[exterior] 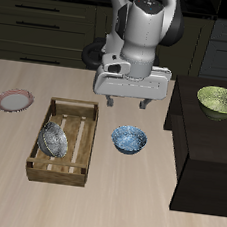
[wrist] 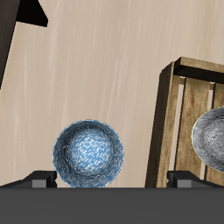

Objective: Place the black bowl and the blue bowl in the wooden tray

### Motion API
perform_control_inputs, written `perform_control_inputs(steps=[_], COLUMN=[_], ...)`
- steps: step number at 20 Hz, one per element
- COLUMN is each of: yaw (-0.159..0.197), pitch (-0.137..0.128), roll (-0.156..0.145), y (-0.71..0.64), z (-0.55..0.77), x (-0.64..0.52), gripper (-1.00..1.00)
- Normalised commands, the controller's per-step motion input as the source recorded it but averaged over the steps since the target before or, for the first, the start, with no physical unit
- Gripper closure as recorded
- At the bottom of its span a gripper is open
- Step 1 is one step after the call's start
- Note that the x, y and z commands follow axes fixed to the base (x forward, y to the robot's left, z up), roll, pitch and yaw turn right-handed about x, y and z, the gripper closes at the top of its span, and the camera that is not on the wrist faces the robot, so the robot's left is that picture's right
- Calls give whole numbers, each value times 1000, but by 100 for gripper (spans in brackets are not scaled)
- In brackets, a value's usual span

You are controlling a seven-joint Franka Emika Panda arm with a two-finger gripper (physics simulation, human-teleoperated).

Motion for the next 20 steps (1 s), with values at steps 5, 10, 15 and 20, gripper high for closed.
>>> perform_control_inputs(steps=[5,10,15,20], yaw=[-30,1,-15,-14], pitch=[22,8,18,20], roll=[25,36,-5,-12], y=[134,189,1,-52], z=[-122,-112,-124,-113], x=[11,-29,16,39], gripper=[-100,-100,-100,-100])
